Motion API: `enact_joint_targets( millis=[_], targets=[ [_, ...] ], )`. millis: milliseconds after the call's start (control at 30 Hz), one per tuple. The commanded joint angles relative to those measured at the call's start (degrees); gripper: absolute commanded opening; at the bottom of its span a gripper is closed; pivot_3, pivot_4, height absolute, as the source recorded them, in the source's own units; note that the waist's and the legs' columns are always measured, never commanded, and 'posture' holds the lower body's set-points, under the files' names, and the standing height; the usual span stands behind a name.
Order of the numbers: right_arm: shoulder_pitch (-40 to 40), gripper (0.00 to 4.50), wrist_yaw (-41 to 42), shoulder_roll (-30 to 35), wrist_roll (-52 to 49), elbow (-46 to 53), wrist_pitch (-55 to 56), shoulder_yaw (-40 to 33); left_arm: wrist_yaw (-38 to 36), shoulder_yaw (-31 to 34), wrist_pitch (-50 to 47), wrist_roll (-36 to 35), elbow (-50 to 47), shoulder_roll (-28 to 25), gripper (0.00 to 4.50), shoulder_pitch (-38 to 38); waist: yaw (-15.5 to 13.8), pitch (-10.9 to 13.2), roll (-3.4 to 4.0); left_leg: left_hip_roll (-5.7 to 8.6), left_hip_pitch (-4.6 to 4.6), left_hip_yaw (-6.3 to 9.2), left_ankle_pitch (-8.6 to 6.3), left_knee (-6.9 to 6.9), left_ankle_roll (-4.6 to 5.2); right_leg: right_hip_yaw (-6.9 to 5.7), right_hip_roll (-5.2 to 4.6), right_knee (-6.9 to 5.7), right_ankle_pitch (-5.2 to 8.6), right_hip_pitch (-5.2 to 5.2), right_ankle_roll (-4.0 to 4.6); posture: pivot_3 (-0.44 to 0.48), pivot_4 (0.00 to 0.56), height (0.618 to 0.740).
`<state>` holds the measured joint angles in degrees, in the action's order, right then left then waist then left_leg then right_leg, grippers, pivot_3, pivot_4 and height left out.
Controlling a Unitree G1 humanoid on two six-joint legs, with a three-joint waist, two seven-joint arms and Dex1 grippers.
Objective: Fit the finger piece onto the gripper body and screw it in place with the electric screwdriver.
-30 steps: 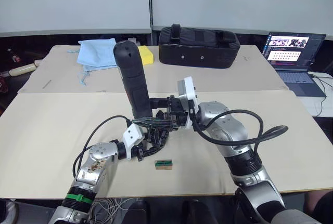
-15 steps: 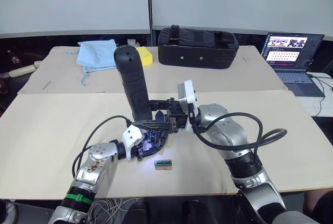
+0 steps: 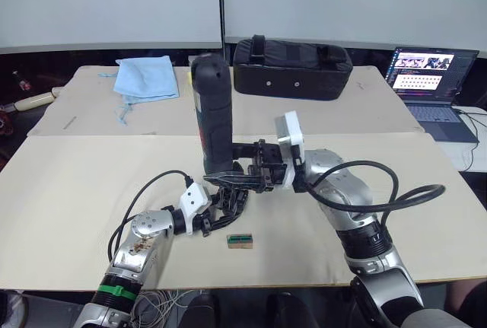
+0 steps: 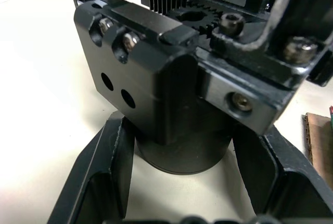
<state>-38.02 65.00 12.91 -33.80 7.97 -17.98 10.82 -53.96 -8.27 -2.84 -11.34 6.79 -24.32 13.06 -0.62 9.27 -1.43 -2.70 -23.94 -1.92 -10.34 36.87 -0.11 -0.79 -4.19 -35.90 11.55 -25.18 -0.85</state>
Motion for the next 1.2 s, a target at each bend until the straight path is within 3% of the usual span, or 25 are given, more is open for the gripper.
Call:
enact_joint_targets(
  millis=[33,200,267,367,567,733,867,933,1000,1067,1200],
  targets=[
    [-1.9,1.93,1.0,0.0,-3.9,5.0,1.1,-2.8,1.0,-0.8,-0.3,0.9,2.0,0.7,2.27,-0.7,0.0,0.0,0.00,0.00,0.01,0.00,0.00,0.00,0.00,0.00,-0.01,0.00,0.00,0.00,0.00,0.000,0.150,0.740],
    [-1.7,1.93,2.7,2.7,-8.0,8.3,-1.2,-4.7,1.2,-0.5,-1.7,0.0,2.5,1.4,2.27,-0.2,-0.1,0.0,0.02,0.03,0.06,0.00,0.00,0.00,0.00,-0.01,-0.05,0.01,0.00,0.04,0.00,0.000,0.150,0.740],
    [-1.6,1.93,2.8,4.3,-9.5,9.5,-2.5,-5.6,1.0,-0.4,-3.1,-0.6,2.4,1.6,3.34,-0.1,-0.2,0.0,0.03,0.05,0.06,0.00,0.00,0.00,0.00,-0.02,-0.10,0.00,0.00,0.05,0.00,0.000,0.150,0.740],
    [-1.5,1.93,2.9,8.8,-13.8,13.5,-6.9,-7.3,1.7,0.6,-3.0,-0.4,2.0,1.2,4.42,-0.7,-0.2,0.0,0.03,0.05,0.06,0.00,0.00,0.00,0.00,-0.02,-0.10,0.00,0.01,0.04,0.00,0.000,0.150,0.740],
    [-1.7,1.93,-1.8,18.0,-22.3,18.3,-15.6,-14.5,-1.1,6.1,-3.1,-5.2,-2.7,-3.4,4.42,-6.6,0.9,0.0,0.01,-0.07,0.07,-0.01,-0.01,-0.02,-0.01,-0.03,-0.05,0.02,0.02,-0.01,0.06,0.000,0.150,0.740],
    [1.3,1.93,-3.1,32.2,-26.0,16.2,-23.7,-23.1,-5.5,14.6,-0.7,-10.7,-3.9,-10.5,4.42,-12.5,1.4,0.1,-0.01,-0.14,0.11,-0.02,-0.04,-0.24,-0.05,-0.05,-0.05,0.04,0.12,-0.09,0.24,0.000,0.150,0.740],
    [2.7,1.93,-6.2,47.4,-30.5,9.6,-40.4,-26.9,-14.7,21.0,0.2,-18.4,-7.4,-15.9,4.42,-15.2,1.2,0.4,-0.02,-0.13,0.03,-0.06,-0.07,-0.30,-0.10,-0.03,-0.18,0.05,0.14,-0.29,0.26,0.000,0.150,0.740],
    [5.5,1.93,-4.0,57.9,-25.3,8.2,-45.8,-22.6,-18.3,23.2,1.5,-20.7,-9.0,-17.8,4.42,-15.1,0.4,0.4,0.00,-0.12,-0.29,-0.11,-0.27,-0.29,-0.45,-0.03,-0.28,0.09,0.13,-0.62,0.26,0.000,0.150,0.740],
    [7.6,1.93,-2.9,64.2,-18.4,6.2,-45.2,-17.4,-20.3,24.4,0.8,-22.1,-10.1,-19.5,4.42,-15.1,0.1,0.4,0.00,-0.12,-0.57,-0.33,-0.27,-0.29,-0.45,0.01,-0.38,0.13,0.12,-0.95,0.23,0.000,0.150,0.740],
    [8.2,1.93,-3.4,65.8,-8.2,1.1,-39.5,-10.3,-22.6,25.0,-0.5,-23.0,-11.9,-21.9,4.42,-15.8,0.1,0.4,-0.01,-0.13,-0.64,-0.48,-0.28,-0.26,-0.46,0.06,-0.35,0.23,0.11,-1.00,0.19,0.000,0.150,0.740],
    [2.9,1.93,-3.7,64.4,3.5,-7.2,-42.6,2.1,-22.0,25.7,-3.9,-24.1,-14.4,-23.6,4.42,-17.2,0.7,0.4,0.06,-0.12,-0.81,-0.77,-0.16,-0.23,-0.26,0.23,-0.30,0.54,-0.02,-1.11,-0.02,0.000,0.150,0.740]
  ],
)
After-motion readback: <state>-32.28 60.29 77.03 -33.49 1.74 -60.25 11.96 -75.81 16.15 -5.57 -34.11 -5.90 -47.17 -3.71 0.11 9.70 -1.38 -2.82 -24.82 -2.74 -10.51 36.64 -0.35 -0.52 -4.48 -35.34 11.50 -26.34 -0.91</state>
